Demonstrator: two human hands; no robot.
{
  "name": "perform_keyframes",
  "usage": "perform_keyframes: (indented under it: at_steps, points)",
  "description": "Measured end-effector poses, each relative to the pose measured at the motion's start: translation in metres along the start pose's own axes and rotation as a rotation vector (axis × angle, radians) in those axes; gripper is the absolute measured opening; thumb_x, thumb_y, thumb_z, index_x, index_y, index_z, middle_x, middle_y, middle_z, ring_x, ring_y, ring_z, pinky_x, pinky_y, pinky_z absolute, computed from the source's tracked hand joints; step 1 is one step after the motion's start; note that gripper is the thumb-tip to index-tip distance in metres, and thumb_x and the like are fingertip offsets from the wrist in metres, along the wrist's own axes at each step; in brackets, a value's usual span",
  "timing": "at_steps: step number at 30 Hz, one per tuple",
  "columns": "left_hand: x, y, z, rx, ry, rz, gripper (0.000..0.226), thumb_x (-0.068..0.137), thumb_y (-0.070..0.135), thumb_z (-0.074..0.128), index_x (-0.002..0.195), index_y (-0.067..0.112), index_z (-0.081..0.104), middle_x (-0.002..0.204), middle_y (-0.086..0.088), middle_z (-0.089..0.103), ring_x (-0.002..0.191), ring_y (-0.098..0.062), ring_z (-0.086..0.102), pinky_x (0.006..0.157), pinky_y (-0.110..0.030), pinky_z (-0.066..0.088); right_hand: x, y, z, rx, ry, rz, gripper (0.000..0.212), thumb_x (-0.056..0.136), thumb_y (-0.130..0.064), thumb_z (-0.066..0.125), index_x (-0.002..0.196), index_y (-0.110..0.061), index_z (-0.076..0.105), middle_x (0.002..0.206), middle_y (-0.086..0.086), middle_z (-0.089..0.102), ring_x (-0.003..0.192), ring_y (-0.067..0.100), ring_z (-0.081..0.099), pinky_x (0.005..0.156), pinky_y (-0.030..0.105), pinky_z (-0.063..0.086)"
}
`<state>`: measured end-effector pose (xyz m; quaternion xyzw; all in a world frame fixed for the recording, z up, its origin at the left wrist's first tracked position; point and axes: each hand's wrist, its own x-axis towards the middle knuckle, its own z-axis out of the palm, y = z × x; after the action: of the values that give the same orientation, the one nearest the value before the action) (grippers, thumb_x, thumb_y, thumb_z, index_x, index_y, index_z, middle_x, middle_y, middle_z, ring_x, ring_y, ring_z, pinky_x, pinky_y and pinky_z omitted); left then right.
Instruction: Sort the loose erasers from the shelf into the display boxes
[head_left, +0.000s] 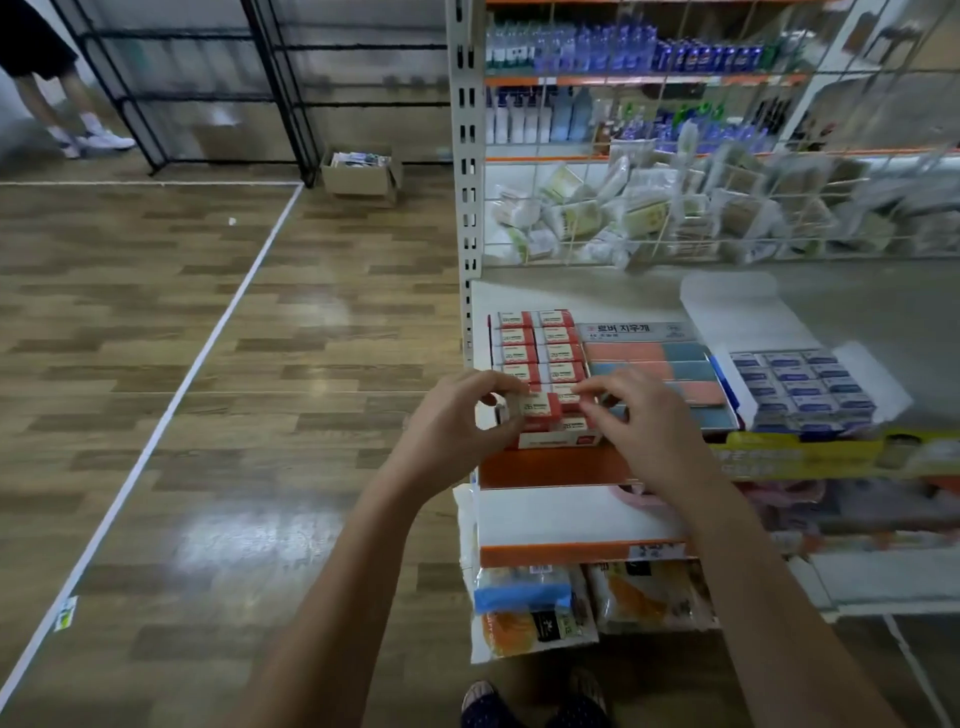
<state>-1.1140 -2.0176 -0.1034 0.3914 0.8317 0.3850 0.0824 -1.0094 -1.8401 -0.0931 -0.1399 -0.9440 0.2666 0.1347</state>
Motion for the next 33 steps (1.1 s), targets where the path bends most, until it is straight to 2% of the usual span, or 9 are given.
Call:
perform_keyframes:
  at_steps: [2, 6, 12, 18, 23, 29, 31, 33]
  points:
    - [0.004, 0.006, 0.004, 0.085, -0.023, 0.038, 0.033, 0.083, 0.030, 0.068, 0.115, 0.027, 0.060, 0.107, 0.018, 0.052, 0.098, 0.001, 0.043, 0.078, -0.009, 0.033, -0.004, 0.007, -0.004, 0.011, 0.000, 0.059, 0.021, 0.089, -0.022, 0.060, 0.109, -0.019, 0.063, 0.104, -0.003, 0.060, 0.092, 0.006, 0.052, 0.069, 0.010, 0.035]
    - [0.014, 0.019, 0.005, 0.235, -0.054, 0.082, 0.034, 0.084, 0.032, 0.065, 0.117, 0.025, 0.060, 0.120, 0.006, 0.060, 0.108, -0.008, 0.043, 0.087, -0.023, 0.037, -0.008, 0.014, -0.006, 0.045, -0.012, 0.119, 0.021, 0.088, -0.024, 0.062, 0.109, -0.019, 0.062, 0.099, -0.003, 0.060, 0.081, 0.006, 0.054, 0.063, 0.006, 0.034]
    - [0.025, 0.030, 0.013, 0.352, -0.110, 0.072, 0.034, 0.085, 0.040, 0.063, 0.116, 0.028, 0.063, 0.120, 0.006, 0.061, 0.114, -0.013, 0.044, 0.088, -0.024, 0.032, -0.005, 0.020, -0.007, 0.090, -0.047, 0.132, 0.020, 0.088, -0.025, 0.063, 0.107, -0.018, 0.064, 0.096, -0.004, 0.061, 0.078, 0.004, 0.053, 0.060, 0.005, 0.035]
    - [0.025, 0.034, 0.031, 0.399, -0.057, 0.041, 0.031, 0.086, 0.038, 0.062, 0.116, 0.029, 0.064, 0.113, 0.004, 0.057, 0.105, -0.011, 0.041, 0.084, -0.025, 0.035, -0.005, 0.023, -0.008, 0.098, -0.071, 0.099, 0.015, 0.089, -0.025, 0.060, 0.103, -0.021, 0.065, 0.098, -0.004, 0.061, 0.081, 0.004, 0.053, 0.059, 0.007, 0.035]
    - [0.015, 0.035, 0.037, 0.431, 0.032, 0.036, 0.022, 0.088, 0.040, 0.058, 0.105, 0.027, 0.063, 0.112, 0.006, 0.062, 0.105, -0.012, 0.046, 0.081, -0.025, 0.036, -0.002, 0.026, -0.008, 0.105, -0.100, 0.078, 0.015, 0.089, -0.025, 0.061, 0.103, -0.021, 0.065, 0.099, -0.004, 0.061, 0.084, 0.006, 0.054, 0.066, 0.009, 0.039]
    - [0.024, 0.036, 0.037, 0.533, 0.032, 0.105, 0.026, 0.093, 0.043, 0.049, 0.103, 0.026, 0.065, 0.107, 0.006, 0.063, 0.103, -0.014, 0.049, 0.084, -0.028, 0.035, -0.002, 0.027, -0.004, 0.078, -0.076, 0.064, 0.015, 0.089, -0.026, 0.061, 0.102, -0.021, 0.064, 0.093, -0.009, 0.055, 0.075, -0.001, 0.048, 0.060, 0.006, 0.034]
    - [0.036, 0.039, 0.038, 0.543, 0.028, 0.141, 0.026, 0.094, 0.042, 0.047, 0.100, 0.025, 0.065, 0.104, 0.005, 0.063, 0.101, -0.015, 0.050, 0.084, -0.029, 0.037, 0.000, 0.028, -0.007, 0.064, -0.106, 0.052, 0.017, 0.089, -0.025, 0.060, 0.104, -0.020, 0.065, 0.092, -0.010, 0.053, 0.078, 0.001, 0.049, 0.061, 0.007, 0.033]
    - [0.050, 0.043, 0.043, 0.554, 0.001, 0.150, 0.026, 0.094, 0.040, 0.045, 0.103, 0.023, 0.063, 0.106, 0.003, 0.062, 0.103, -0.019, 0.050, 0.089, -0.033, 0.040, 0.005, 0.030, -0.015, 0.052, -0.176, 0.043, 0.016, 0.089, -0.022, 0.058, 0.103, -0.017, 0.066, 0.091, -0.008, 0.055, 0.082, 0.008, 0.052, 0.064, 0.014, 0.038]
